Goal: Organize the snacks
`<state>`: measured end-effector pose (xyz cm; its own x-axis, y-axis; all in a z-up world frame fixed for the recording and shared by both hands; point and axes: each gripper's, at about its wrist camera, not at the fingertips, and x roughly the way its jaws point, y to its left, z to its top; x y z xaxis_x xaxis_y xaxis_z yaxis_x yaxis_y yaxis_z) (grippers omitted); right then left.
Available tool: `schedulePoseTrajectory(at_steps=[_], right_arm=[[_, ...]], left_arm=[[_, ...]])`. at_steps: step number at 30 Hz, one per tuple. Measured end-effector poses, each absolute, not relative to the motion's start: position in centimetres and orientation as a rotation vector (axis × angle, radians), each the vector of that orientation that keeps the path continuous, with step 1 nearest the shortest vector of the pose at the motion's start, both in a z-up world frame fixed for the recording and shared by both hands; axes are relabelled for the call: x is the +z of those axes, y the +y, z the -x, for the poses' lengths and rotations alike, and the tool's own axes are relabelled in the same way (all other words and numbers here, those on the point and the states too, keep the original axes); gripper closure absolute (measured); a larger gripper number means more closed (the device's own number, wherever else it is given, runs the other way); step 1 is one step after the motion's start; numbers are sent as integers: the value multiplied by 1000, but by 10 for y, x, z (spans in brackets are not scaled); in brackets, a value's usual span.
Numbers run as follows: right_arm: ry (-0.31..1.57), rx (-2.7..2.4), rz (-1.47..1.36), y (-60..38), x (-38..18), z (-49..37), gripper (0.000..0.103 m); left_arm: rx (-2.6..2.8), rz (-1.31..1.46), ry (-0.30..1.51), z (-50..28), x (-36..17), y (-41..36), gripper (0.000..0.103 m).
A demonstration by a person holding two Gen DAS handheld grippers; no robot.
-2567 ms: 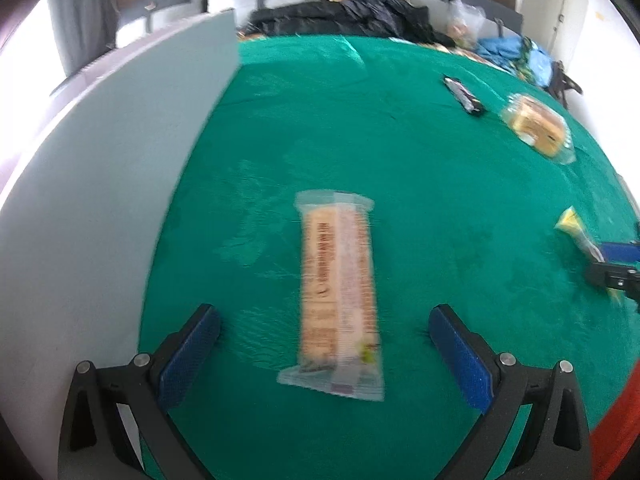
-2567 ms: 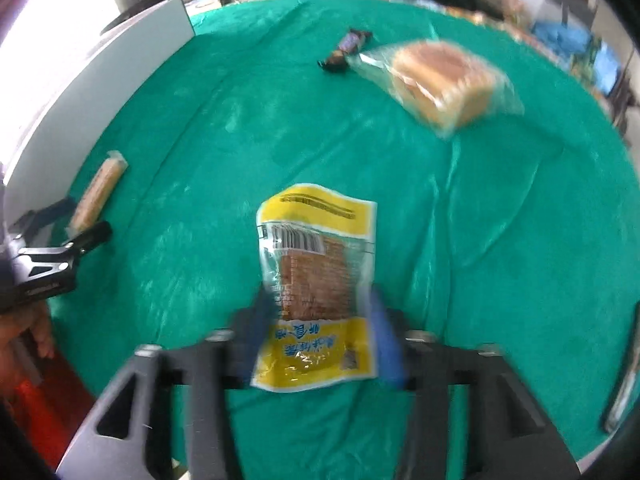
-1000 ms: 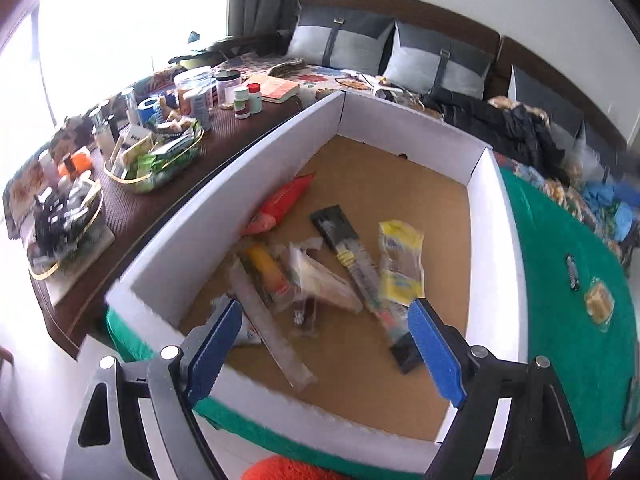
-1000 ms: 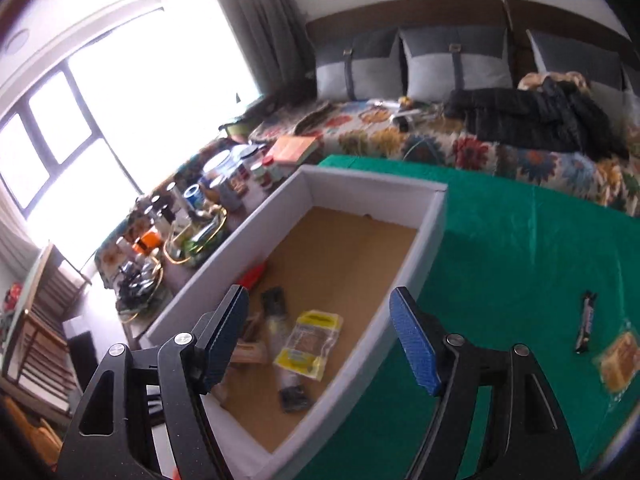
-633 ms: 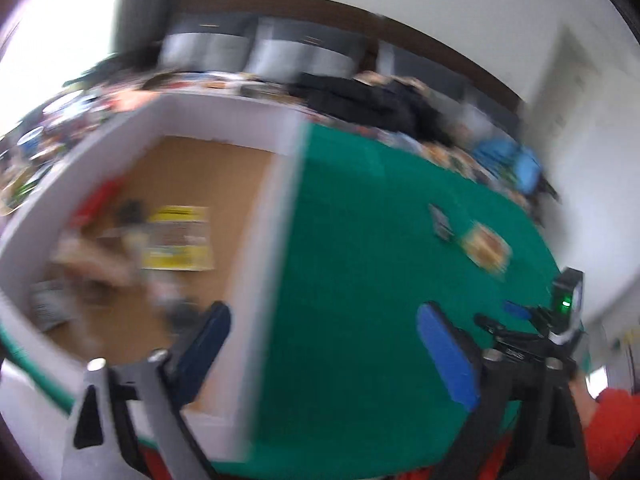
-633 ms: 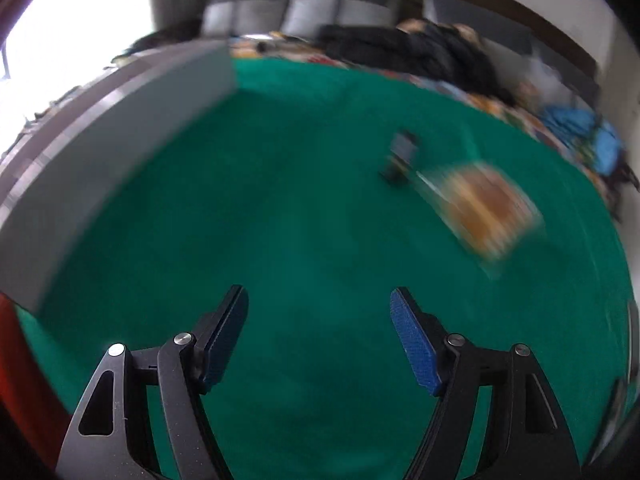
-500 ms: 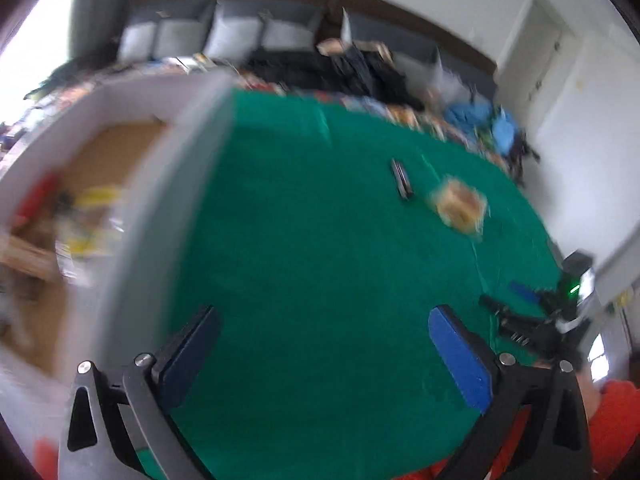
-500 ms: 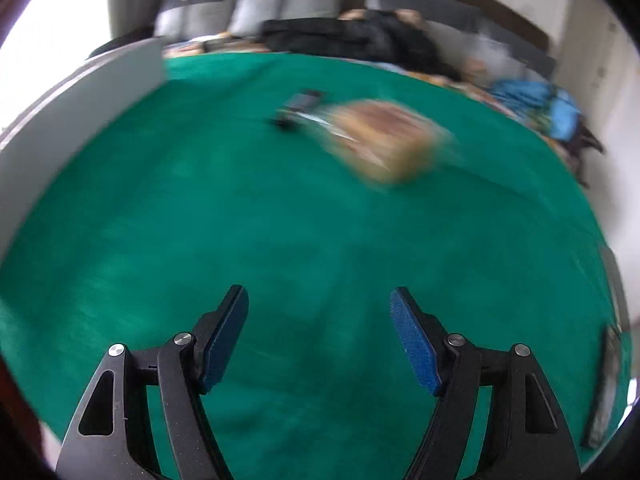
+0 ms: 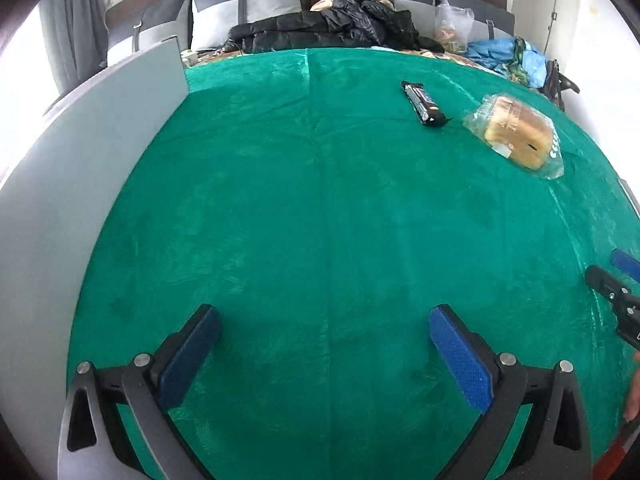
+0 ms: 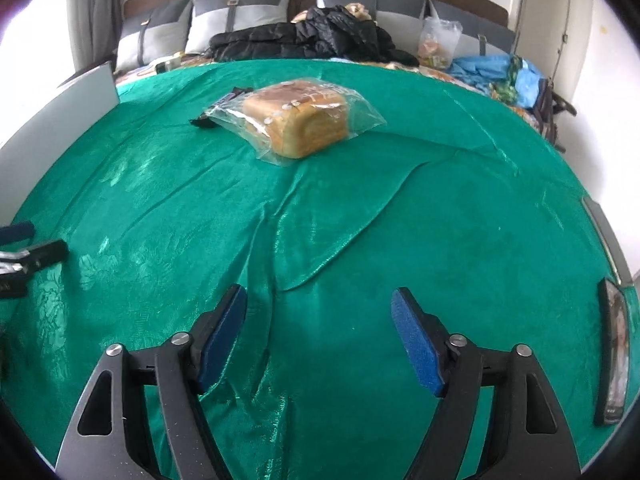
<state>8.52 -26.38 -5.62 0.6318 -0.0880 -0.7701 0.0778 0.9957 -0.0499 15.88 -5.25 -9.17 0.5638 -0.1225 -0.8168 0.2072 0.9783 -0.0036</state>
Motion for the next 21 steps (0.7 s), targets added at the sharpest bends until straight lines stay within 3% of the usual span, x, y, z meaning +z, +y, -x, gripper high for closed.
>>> schedulePoseTrajectory(at_steps=[21], right_arm=[[891,-97,-21,-267,-57,-84,21]], left_arm=[[-193,-92,946,-158,-94,-49,0]])
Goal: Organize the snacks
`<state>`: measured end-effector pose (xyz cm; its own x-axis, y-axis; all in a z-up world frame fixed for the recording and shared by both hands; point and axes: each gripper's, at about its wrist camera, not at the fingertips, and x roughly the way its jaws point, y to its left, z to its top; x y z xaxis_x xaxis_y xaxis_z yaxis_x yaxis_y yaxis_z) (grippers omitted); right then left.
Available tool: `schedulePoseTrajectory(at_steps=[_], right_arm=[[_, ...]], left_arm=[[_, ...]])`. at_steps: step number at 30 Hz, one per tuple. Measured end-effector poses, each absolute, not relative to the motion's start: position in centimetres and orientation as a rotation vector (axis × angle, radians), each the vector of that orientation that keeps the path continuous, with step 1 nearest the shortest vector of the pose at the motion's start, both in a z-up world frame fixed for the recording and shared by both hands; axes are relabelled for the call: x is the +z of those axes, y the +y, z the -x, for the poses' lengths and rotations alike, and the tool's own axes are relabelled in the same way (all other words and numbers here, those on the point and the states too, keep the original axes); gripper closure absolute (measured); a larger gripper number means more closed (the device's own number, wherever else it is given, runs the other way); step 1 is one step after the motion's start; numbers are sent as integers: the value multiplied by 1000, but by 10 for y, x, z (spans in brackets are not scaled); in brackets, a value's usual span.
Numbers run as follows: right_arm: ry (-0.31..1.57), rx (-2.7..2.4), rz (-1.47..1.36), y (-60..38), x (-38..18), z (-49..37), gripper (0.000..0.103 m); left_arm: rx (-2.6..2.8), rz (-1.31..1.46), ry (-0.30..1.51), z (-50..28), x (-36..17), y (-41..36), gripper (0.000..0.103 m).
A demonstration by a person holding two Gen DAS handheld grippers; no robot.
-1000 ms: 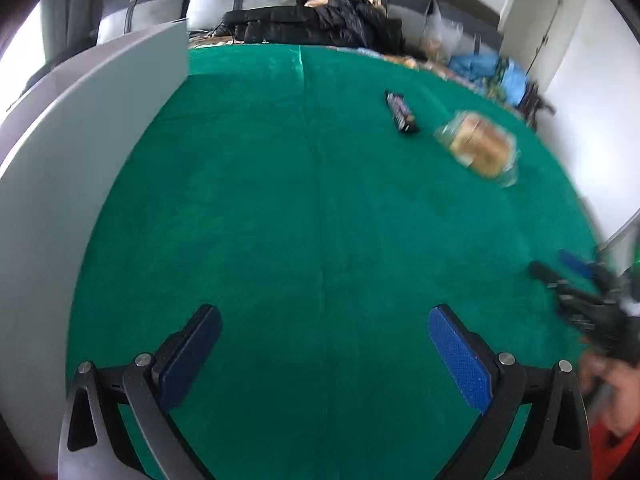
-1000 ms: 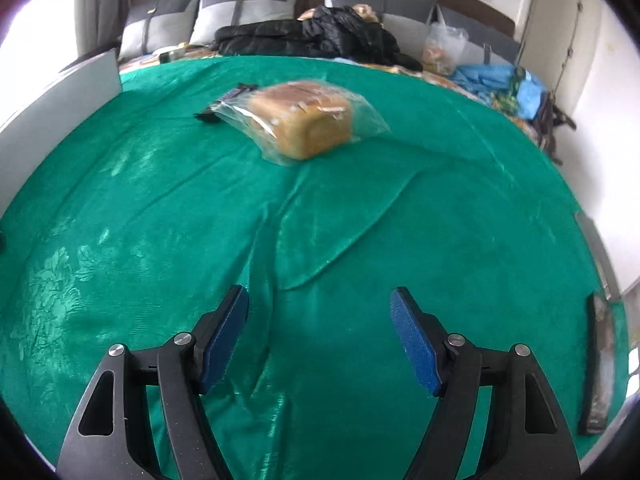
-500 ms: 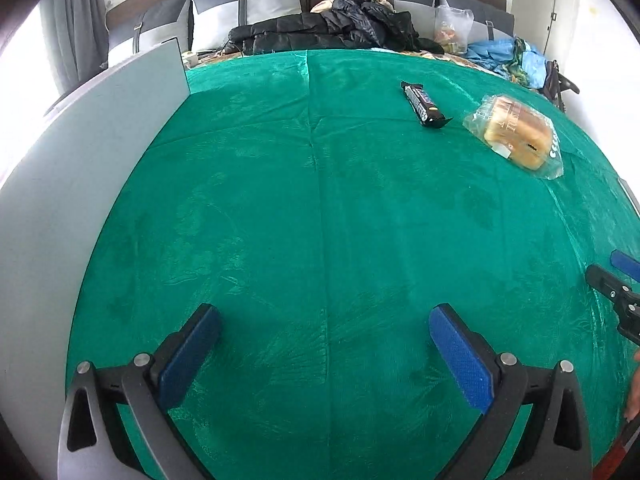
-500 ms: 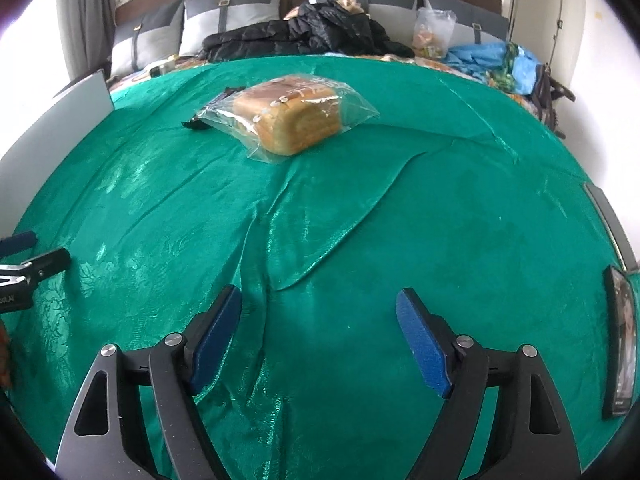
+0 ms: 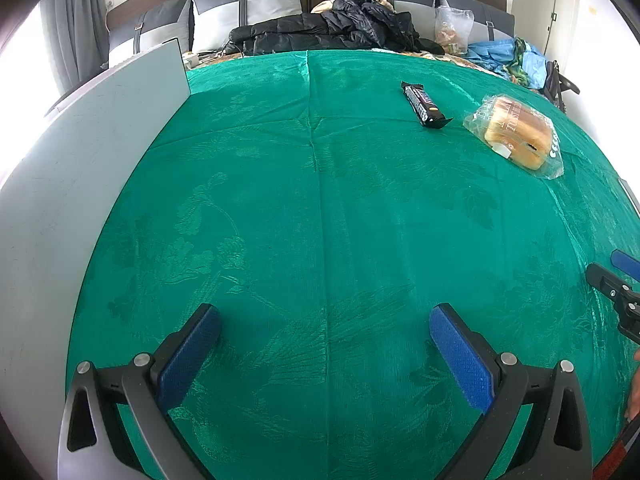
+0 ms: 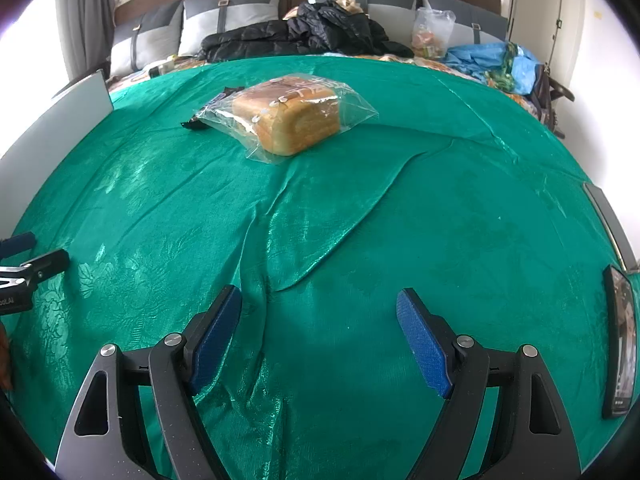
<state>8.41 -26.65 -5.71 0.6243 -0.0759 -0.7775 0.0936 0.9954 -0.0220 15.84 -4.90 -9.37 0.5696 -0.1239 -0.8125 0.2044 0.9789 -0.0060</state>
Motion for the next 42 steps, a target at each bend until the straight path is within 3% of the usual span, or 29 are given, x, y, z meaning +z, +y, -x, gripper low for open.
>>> schedulePoseTrajectory(at_steps=[10,20,24,27,29,31,32,33,38,42], right_arm=[[891,-97,-22,-267,-57,-84,21],[891,-96,-23,-267,-57,-84,21],[891,-96,-24,-267,-58,-84,21],[891,-96,-25,-266,-57,-84,21],[890,-96,-25,-266,-57,-84,21],[890,-97,-26,-266,-57,-84,21],[890,-97,-25,-266,-57,-84,21],[890,-97,-25,-265,-58,-84,21],[891,-97,-26,-264,-58,-83,21],[890,-98,-25,-264,-58,-83,21]], left_arm=[[-299,-142,1027,-171,-88,-51,0],[-414,98,1022,-310,-27,-108,5],[-380,28,1065,-357,-38,-150,21],[-346,-18,1099,-374,-52,-171,25],[-338,-39,1108,-376,-60,-178,33],[-336,-70,1133,-379,-71,-184,66],[-330,-87,1116,-378,-71,-185,71],[-337,-96,1111,-378,-72,-184,86],[-323,-46,1099,-362,-68,-159,86],[-308,-9,1085,-308,-60,-111,86]])
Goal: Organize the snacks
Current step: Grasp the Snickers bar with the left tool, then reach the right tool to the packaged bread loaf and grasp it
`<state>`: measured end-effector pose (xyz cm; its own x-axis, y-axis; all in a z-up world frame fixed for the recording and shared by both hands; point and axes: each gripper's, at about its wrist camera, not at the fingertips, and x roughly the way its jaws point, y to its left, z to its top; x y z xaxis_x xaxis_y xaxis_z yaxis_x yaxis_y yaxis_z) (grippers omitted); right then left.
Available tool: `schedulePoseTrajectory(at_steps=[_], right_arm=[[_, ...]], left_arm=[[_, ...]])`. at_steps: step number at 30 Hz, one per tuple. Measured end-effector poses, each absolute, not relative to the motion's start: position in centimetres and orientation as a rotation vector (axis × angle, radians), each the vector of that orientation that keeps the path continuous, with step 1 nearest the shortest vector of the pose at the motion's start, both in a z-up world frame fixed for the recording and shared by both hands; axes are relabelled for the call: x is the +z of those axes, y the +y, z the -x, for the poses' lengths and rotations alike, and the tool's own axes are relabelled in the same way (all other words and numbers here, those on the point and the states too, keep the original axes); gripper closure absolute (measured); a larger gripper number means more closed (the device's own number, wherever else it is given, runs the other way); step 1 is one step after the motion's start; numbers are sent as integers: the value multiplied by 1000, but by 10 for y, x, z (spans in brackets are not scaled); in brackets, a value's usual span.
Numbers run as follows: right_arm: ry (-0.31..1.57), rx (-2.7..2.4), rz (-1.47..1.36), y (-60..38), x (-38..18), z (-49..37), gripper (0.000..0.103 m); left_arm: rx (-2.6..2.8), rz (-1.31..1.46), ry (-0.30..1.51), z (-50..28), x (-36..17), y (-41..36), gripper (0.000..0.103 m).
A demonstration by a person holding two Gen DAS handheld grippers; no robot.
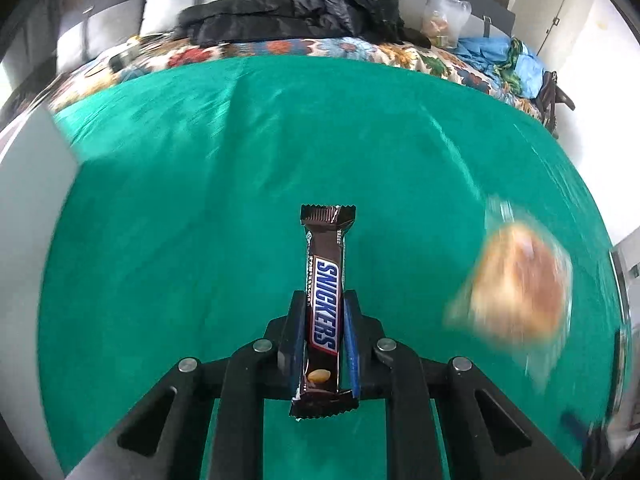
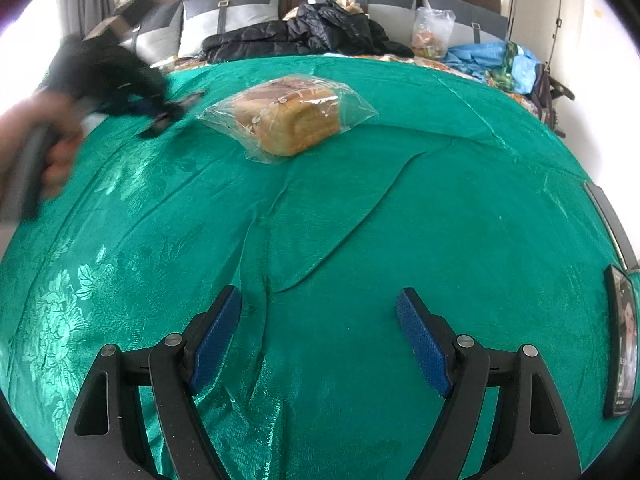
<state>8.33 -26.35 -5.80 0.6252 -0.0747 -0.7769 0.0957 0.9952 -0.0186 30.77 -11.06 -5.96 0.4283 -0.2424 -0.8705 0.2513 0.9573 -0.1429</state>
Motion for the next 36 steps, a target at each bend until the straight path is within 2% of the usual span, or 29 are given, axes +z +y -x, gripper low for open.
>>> schedulePoseTrajectory(at_steps=[9,11,12,13,15,21,22,25,36], right_arm=[[887,-104,-14,-262,-58,-83,21],[884,-108,-6,-261,-57,-83,21],[883,-111,0,-260,-57,-82,21],[882,-114,6,-259,-57,-82,21],[880,-120,18,-257,-57,-82,21],[879,-122,21,-258,-57,-82,21],[880,-121,18,-258,-57,-82,21],[881,-119,13,-259,-57,-82,21],[890,-100,-34,-264,-60,-83,21]], left_arm=[[-226,58,1092,-168,-71,-11,85],[-202,69,1082,-159,-76,-1,76],[-223,90,1058,-156,-76,3,67],[-222,91,1051,-156,-76,4,39],[-197,77,1029,-159,-78,5,11],[-176,-65,999,-173,-90,-7,8],[-171,-100,993,-173,-92,-10,4],[-181,-93,972,-174,-94,-7,0],[-188,-95,938,-173,-96,-6,0]])
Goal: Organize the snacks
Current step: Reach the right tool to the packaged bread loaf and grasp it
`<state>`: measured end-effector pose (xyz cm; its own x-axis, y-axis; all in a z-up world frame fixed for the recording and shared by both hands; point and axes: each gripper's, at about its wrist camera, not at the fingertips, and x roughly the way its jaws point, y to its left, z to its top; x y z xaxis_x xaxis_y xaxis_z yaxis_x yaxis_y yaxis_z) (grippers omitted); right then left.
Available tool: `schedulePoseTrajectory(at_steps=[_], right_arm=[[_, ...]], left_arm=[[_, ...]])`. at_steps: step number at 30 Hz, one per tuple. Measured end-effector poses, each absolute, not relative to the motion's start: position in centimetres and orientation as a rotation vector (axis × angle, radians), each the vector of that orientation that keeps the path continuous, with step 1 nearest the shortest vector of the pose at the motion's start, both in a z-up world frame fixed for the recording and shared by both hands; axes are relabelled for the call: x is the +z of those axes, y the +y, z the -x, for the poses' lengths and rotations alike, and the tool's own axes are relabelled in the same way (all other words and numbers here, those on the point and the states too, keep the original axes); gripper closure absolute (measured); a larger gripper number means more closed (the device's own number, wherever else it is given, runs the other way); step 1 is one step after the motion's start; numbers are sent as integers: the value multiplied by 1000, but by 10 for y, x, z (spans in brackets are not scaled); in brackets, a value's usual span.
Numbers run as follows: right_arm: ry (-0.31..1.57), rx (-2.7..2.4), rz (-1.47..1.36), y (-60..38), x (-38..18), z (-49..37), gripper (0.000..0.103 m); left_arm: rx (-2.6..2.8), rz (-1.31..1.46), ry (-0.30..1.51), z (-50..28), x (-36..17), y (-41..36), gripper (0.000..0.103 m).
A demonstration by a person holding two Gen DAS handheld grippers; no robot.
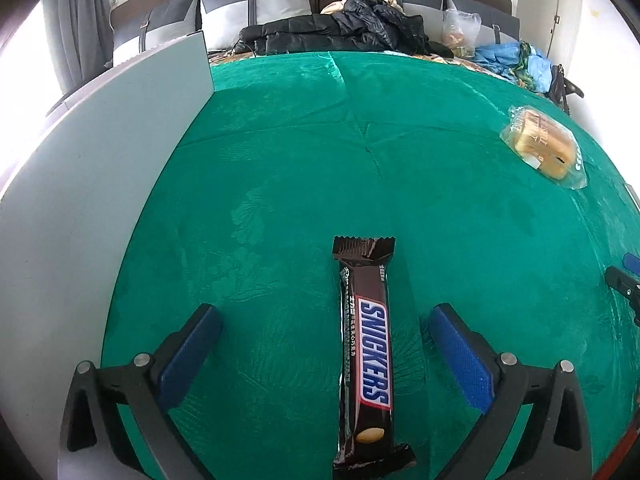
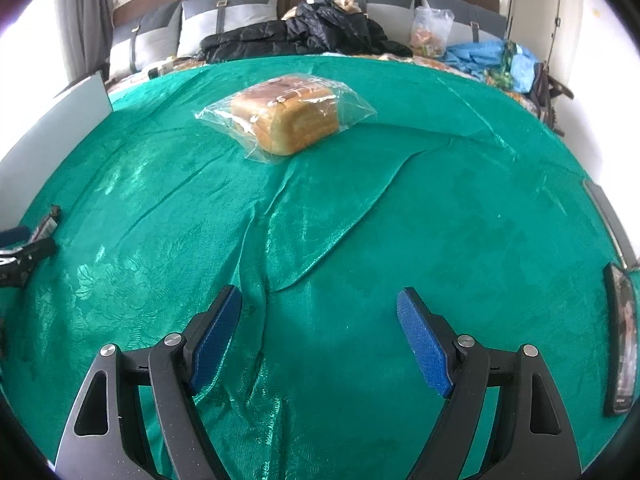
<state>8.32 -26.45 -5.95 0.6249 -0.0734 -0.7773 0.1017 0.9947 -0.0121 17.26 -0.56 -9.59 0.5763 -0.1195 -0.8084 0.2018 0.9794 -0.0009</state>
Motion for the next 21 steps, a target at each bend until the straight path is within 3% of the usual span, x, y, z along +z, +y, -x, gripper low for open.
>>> schedulePoseTrajectory(at_steps=[4,7,11,16,21], right_arm=[[891,-102,-31,-264,-60,-84,20],[903,-79,-34,-264,-60,-86,13],[948,63,41,-264,-51,-100,17],[826,136,185,-272,10,-153,15],[993,288,339,-257,13,-236,16]], left_arm=[[-188,-96,938,-173,-96,-6,0],[-188,-95,938,-173,-96,-6,0],[-189,-95,938,-173,-96,-5,0],[-188,-95,938,-173,-96,-5,0],[-189,-95,938,-173,-97,-5,0]])
